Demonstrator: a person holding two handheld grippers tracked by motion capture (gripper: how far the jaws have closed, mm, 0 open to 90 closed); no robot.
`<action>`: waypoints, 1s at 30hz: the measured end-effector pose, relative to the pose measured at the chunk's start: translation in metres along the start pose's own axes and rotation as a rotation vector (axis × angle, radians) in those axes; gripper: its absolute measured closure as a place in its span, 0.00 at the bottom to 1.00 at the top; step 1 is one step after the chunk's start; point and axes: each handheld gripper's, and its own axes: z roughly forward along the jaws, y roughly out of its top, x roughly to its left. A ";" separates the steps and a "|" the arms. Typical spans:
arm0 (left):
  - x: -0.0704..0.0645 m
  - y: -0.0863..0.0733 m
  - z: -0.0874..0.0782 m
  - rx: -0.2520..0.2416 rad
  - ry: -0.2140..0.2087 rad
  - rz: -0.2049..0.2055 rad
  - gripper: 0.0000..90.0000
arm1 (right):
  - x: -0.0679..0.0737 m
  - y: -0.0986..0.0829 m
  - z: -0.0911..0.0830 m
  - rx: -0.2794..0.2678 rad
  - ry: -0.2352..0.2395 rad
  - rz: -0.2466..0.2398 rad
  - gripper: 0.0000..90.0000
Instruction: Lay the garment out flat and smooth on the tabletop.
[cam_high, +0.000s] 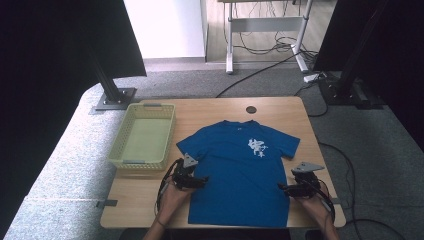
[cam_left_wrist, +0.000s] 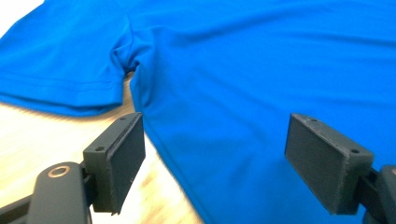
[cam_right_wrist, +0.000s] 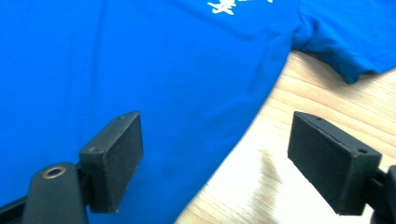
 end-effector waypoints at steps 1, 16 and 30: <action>0.001 -0.003 -0.006 -0.004 0.002 0.000 0.22 | -0.002 -0.001 -0.001 -0.001 -0.004 0.002 0.19; 0.023 -0.046 -0.034 0.021 0.087 -0.062 0.22 | -0.016 -0.017 -0.002 0.022 -0.057 0.010 0.14; 0.025 -0.059 -0.033 0.024 0.098 -0.049 0.03 | -0.024 -0.026 -0.001 -0.005 -0.038 0.054 0.09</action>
